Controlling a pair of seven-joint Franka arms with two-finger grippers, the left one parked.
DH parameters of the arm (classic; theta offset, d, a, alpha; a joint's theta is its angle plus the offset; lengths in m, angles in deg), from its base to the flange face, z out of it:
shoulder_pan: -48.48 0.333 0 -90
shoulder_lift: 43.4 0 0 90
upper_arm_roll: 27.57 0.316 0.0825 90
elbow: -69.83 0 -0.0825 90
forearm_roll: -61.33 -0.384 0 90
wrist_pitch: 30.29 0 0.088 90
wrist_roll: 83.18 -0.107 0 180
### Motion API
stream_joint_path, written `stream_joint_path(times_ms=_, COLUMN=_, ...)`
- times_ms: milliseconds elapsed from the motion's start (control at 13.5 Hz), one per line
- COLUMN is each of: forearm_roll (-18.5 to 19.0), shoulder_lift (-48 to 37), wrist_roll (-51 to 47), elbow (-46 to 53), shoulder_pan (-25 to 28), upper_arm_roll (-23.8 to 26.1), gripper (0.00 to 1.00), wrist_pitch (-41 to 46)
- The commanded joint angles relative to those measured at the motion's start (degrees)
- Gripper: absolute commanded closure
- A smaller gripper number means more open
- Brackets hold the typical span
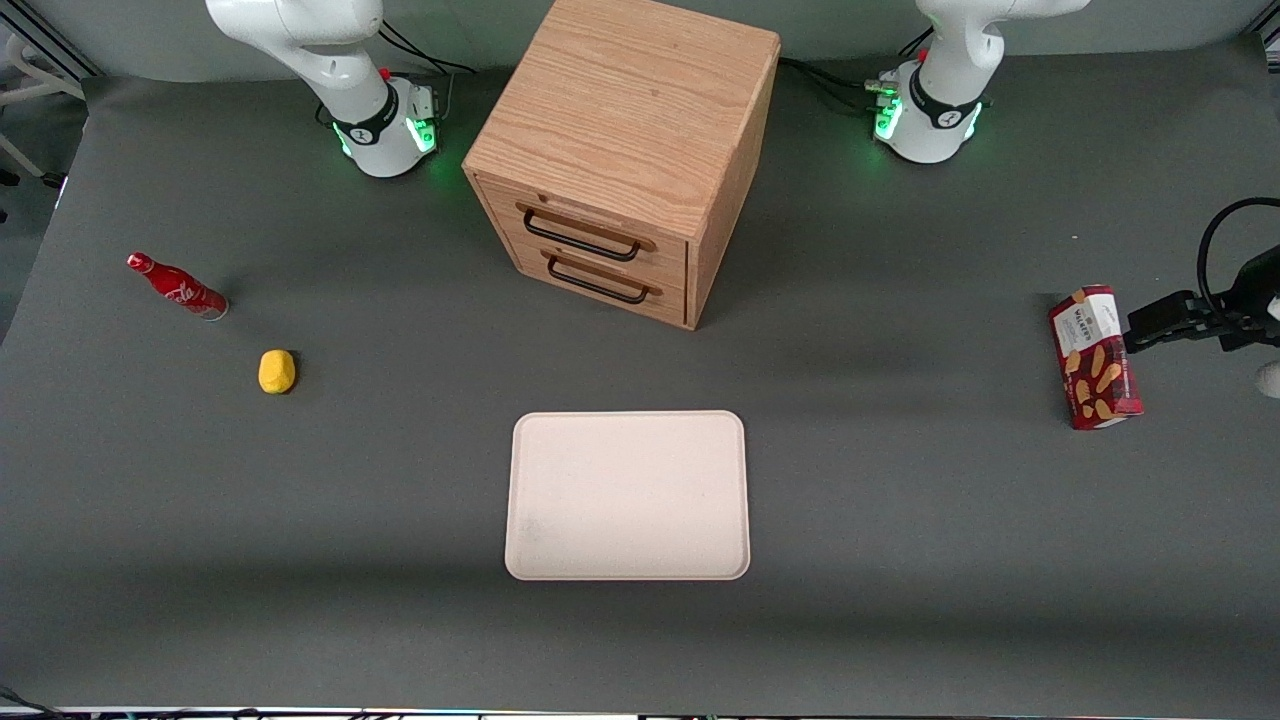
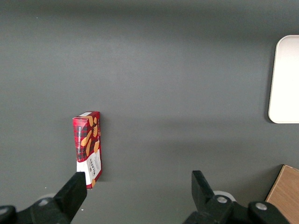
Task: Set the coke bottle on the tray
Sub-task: 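Move the right gripper over the red Coca-Cola bottle and lower it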
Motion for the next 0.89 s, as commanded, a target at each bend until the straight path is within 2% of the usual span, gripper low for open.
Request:
stream_joint_path(times_ms=0, forearm_roll=2.2, shoulder_lift=-6.5, wrist_roll=0.8, elbow=-7.2, shoulder_pan=3.5, upper_arm_roll=-5.2, gripper=0.00, wrist_pitch=-0.7)
stream_joint_path(times_ms=222, forearm_roll=5.2, shoulder_lift=-9.9, wrist_roll=0.8, elbow=-10.4, shoulder_pan=3.7, upper_arm_roll=-6.8, gripper=0.00, wrist_pitch=-0.4)
stream_joint_path(times_ms=519, forearm_roll=6.0, shoulder_lift=-11.8, wrist_roll=-0.5, elbow=-12.0, shoulder_pan=3.8, upper_arm_roll=-7.7, gripper=0.00, wrist_pitch=0.4)
stream_joint_path(times_ms=667, forearm_roll=6.4, shoulder_lift=-12.6, wrist_roll=-4.4, elbow=-12.1, shoulder_pan=5.3, upper_arm_roll=-7.6, gripper=0.00, wrist_pitch=1.3)
stream_joint_path(times_ms=815, forearm_roll=7.9, shoulder_lift=-13.0, wrist_roll=-5.1, elbow=-12.8, shoulder_pan=5.7, upper_arm_roll=-7.6, gripper=0.00, wrist_pitch=1.3)
